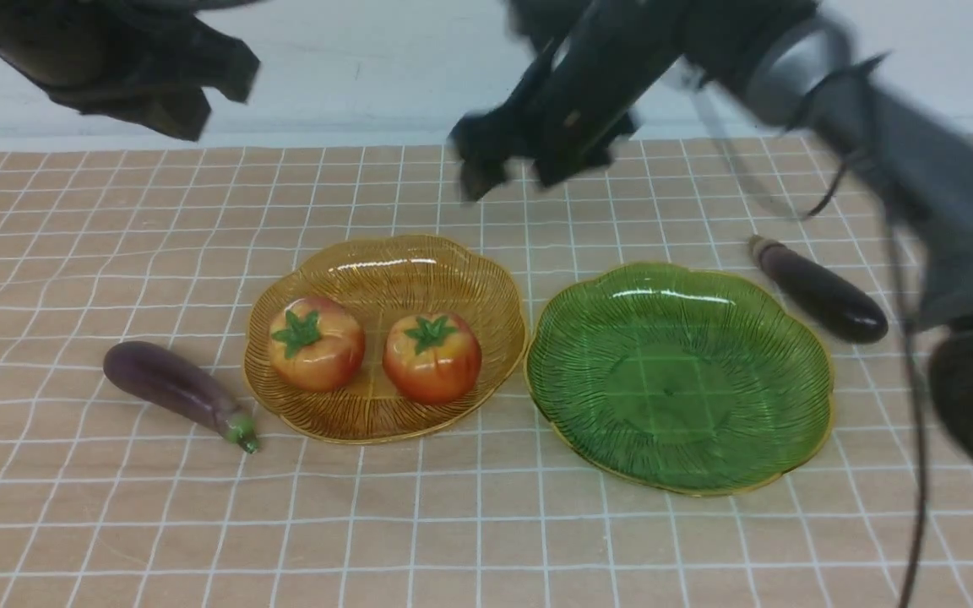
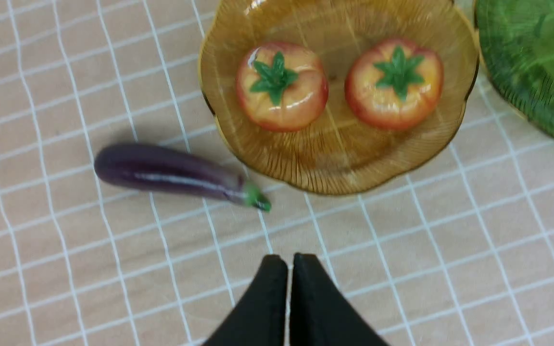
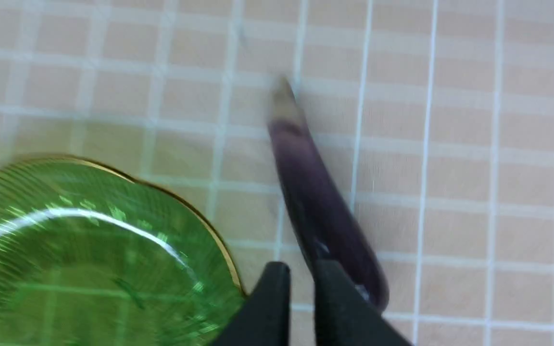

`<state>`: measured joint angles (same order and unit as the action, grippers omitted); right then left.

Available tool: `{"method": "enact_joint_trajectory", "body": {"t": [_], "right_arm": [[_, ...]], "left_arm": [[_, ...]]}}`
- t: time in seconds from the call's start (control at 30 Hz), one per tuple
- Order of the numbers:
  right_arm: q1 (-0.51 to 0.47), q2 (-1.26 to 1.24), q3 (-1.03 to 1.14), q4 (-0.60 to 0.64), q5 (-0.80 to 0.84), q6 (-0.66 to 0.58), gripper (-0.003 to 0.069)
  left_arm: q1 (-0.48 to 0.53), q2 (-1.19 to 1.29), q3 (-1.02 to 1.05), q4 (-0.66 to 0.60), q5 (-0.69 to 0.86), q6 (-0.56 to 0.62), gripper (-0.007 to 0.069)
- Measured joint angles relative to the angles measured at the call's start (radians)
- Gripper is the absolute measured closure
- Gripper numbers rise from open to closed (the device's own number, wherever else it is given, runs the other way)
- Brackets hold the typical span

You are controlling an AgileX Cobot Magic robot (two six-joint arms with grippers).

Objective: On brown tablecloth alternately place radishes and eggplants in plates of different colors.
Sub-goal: 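Put the eggplants into the green plate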

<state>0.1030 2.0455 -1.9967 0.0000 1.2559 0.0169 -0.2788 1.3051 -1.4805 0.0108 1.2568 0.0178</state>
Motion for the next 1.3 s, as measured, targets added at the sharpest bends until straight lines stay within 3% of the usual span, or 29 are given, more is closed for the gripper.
{"method": "enact_joint_trajectory", "body": {"t": [0.13, 0.17, 0.27, 0.33, 0.4, 0.47, 0.57, 0.73, 0.87, 0.97, 1.2, 1.3], "right_arm": [[-0.057, 0.097, 0.009, 0.054, -0.004, -0.022, 0.0432], [-0.061, 0.135, 0.009, 0.050, -0.005, -0.027, 0.0346], [-0.062, 0.208, 0.009, 0.048, -0.008, -0.031, 0.0185], [-0.062, 0.244, 0.009, 0.043, -0.030, -0.031, 0.0104], [-0.062, 0.274, 0.009, 0.033, -0.048, -0.032, 0.0072], [-0.062, 0.296, 0.009, 0.027, -0.055, -0.032, 0.0104], [-0.062, 0.299, 0.002, 0.023, -0.058, -0.027, 0.0314], [-0.062, 0.222, -0.098, -0.014, -0.020, 0.050, 0.0298], [-0.045, 0.066, -0.079, 0.126, -0.020, 0.058, 0.0298], [0.031, -0.042, 0.077, 0.206, -0.020, 0.039, 0.0298], [0.182, -0.024, 0.394, 0.155, -0.017, 0.031, 0.0297], [0.183, -0.014, 0.397, 0.143, -0.022, 0.047, 0.0201]], "left_arm": [[0.000, 0.000, 0.039, -0.002, 0.000, 0.000, 0.0627], [0.000, 0.000, 0.043, -0.002, -0.001, 0.000, 0.0627], [0.000, 0.000, 0.043, -0.002, -0.001, 0.000, 0.0627], [0.000, 0.000, 0.043, -0.001, -0.001, 0.000, 0.0627], [0.000, 0.000, 0.043, -0.001, -0.001, 0.000, 0.0627], [0.000, 0.000, 0.043, -0.001, -0.001, 0.000, 0.0627], [0.000, 0.000, 0.043, -0.001, -0.001, 0.000, 0.0627], [0.001, 0.000, 0.043, 0.001, -0.001, 0.000, 0.0627], [0.001, 0.000, 0.043, 0.041, -0.001, -0.010, 0.0627], [0.001, 0.000, 0.043, 0.089, -0.001, -0.040, 0.0627], [0.002, 0.001, 0.118, 0.111, -0.007, -0.072, 0.0627], [0.043, 0.006, 0.147, 0.092, -0.013, -0.087, 0.0624]]}}
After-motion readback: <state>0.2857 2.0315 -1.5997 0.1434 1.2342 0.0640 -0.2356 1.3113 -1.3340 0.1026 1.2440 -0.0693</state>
